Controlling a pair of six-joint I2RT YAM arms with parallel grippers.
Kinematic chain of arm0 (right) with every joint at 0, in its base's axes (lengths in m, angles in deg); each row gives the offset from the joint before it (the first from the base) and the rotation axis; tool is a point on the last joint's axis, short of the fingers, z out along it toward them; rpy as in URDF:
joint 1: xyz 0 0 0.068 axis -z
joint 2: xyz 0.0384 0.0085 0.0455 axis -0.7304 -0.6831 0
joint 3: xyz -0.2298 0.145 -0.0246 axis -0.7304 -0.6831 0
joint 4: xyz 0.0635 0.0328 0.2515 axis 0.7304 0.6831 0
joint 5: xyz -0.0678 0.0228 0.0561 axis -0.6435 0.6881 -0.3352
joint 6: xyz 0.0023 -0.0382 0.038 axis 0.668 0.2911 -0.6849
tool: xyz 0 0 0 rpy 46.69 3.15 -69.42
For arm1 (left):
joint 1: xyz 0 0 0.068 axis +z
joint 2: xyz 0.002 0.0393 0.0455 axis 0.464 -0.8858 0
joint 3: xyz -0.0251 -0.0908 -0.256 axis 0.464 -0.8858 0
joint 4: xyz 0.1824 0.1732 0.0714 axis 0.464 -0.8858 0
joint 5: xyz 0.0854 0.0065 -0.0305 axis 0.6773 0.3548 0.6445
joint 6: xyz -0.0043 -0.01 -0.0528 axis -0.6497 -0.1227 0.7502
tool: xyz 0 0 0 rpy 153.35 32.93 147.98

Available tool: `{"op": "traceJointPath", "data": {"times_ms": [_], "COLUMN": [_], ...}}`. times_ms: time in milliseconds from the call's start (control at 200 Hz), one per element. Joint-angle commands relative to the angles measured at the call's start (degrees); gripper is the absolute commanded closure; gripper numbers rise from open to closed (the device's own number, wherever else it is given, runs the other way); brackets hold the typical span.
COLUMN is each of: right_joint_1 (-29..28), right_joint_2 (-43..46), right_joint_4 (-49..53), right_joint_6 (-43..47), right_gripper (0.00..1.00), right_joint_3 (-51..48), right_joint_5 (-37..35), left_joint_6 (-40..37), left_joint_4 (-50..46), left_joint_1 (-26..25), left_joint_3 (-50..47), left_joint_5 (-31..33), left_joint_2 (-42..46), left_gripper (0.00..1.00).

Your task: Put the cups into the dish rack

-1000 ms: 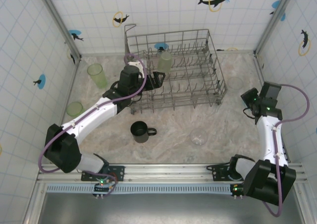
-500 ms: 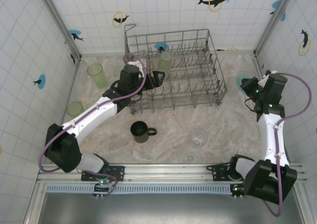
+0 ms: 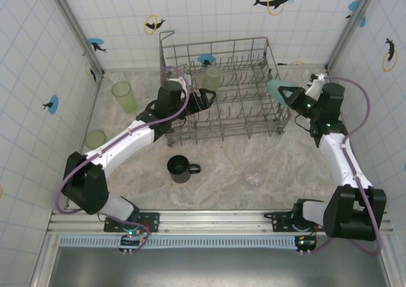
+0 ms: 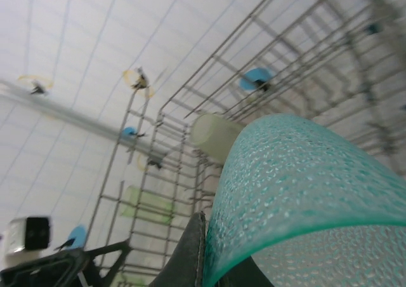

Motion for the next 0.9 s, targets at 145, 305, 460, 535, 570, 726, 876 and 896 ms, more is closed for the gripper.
{"op": "traceJointPath", "data": {"times_ms": [145,305,460,535,570,726,876,896], "right_joint_1": [-5.85,-7.61,-9.19,-9.73,-9.98,-11.02,-12.27,-12.52], "right_joint_2": [-5.5,-9.87,-13.07,-14.31,-14.85,-17.23,-19.29,-19.47], "right_joint_4": [-20.4,-32.21,-34.29,-35.91,-36.9,-42.72,-43.96,-43.99], "right_joint_6": [-4.83,-10.6,-10.9,-11.79,-12.43,-15.97,-17.08,-17.1], "right_gripper": [1.0,1.0,1.0,1.0,1.0,1.0,1.0,1.0], "right_joint_3": [-0.55,-1.59,0.45,0.82,0.96,1.38,3.42,3.73], "right_joint_5": [8.64,13.42,17.92,19.41,20.07,22.76,24.85,25.07], "left_joint_6": [4.54,8.19,11.12,12.96,14.11,19.21,25.64,26.5], "left_joint_4": [4.31,7.95,9.99,11.88,13.28,19.18,24.81,26.19], "left_joint_1": [0.26,0.31,1.15,2.08,2.62,4.52,5.03,5.06], "left_joint_3": [2.53,1.81,3.18,3.27,3.16,3.67,4.52,4.36], "left_joint_5": [-3.47,-6.02,-10.71,-12.43,-13.21,-18.43,-24.38,-25.12], "left_joint_2": [-1.55,-2.89,-5.4,-6.3,-6.61,-8.76,-11.37,-11.52], "left_gripper": [0.02,0.02,0.02,0.02,0.02,0.02,0.02,0.02]}}
